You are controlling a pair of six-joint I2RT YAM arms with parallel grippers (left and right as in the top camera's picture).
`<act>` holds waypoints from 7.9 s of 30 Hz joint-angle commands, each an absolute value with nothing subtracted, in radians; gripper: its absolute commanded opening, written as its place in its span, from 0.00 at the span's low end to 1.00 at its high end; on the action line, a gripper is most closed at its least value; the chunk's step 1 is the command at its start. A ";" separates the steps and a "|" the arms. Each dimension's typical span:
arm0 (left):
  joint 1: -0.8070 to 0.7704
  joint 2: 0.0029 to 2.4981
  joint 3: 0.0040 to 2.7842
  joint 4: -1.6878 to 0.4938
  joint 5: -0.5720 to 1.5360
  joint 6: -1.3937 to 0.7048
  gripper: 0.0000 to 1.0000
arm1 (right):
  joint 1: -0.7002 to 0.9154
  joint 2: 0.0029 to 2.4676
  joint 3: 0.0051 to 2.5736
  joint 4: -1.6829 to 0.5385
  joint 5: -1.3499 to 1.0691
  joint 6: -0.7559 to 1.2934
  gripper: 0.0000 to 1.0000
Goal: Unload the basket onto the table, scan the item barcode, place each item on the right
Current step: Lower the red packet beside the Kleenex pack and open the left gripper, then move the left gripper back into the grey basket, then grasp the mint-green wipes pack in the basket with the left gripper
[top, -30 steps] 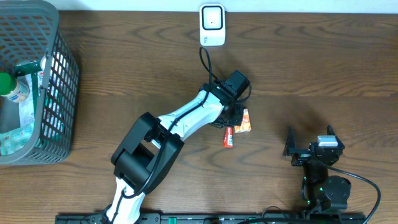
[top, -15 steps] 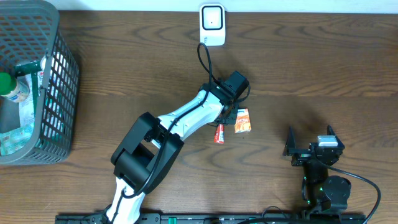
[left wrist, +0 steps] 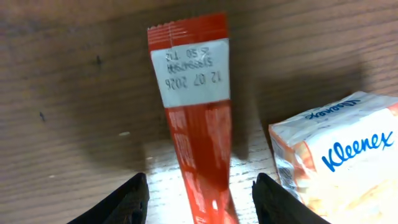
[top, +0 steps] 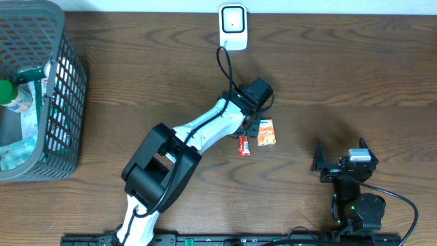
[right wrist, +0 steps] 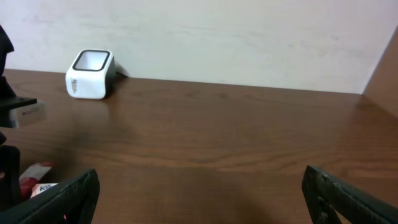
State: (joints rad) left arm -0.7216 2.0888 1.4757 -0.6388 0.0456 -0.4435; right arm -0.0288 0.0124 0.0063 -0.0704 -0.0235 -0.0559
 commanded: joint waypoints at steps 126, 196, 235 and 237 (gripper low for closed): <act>0.368 1.621 2.083 -1.198 -0.046 -0.249 0.53 | -0.038 0.009 0.006 -0.075 -0.027 -0.060 0.99; 0.732 2.022 1.385 -0.862 -0.376 -0.937 0.88 | -0.038 0.009 0.005 -0.075 -0.028 -0.060 0.99; 0.727 2.022 1.274 -0.715 -0.164 -0.800 0.56 | -0.038 0.009 0.005 -0.075 -0.027 -0.060 0.99; 0.727 2.022 1.274 -0.712 -0.165 -0.800 0.45 | -0.038 0.009 0.006 -0.075 -0.027 -0.060 0.99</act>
